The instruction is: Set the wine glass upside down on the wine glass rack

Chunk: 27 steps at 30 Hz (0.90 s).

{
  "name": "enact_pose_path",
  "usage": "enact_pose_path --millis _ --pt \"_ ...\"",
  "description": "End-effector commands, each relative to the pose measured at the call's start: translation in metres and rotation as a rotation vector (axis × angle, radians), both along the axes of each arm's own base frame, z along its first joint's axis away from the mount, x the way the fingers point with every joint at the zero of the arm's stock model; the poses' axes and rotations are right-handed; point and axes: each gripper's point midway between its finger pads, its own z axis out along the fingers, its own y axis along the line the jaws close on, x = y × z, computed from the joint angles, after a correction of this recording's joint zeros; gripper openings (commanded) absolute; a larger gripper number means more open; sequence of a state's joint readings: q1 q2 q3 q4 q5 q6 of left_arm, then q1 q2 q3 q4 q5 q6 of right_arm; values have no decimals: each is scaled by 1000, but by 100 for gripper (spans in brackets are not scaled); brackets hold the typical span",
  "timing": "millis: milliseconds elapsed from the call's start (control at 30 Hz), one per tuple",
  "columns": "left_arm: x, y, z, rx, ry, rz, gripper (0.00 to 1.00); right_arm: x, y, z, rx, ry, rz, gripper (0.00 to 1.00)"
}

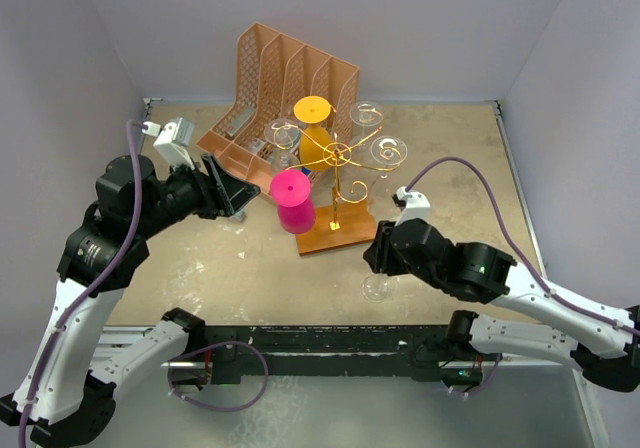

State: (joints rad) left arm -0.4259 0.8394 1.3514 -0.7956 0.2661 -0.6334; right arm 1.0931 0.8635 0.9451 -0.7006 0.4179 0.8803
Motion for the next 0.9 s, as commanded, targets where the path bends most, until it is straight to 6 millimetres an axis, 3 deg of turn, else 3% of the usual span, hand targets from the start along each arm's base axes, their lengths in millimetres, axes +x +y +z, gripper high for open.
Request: enact_pose_path --millis 0,267,533,867 --pt "-1 5 19 -1 -70 14 54 -2 1 2 -32 -11 47 38" --pt "0 7 25 1 -81 26 54 3 4 5 -60 -24 57 13" --pt "2 9 25 10 -82 39 54 6 9 23 -45 -52 71 1" --pt "1 12 24 14 -83 54 54 3 25 46 52 -87 135 0"
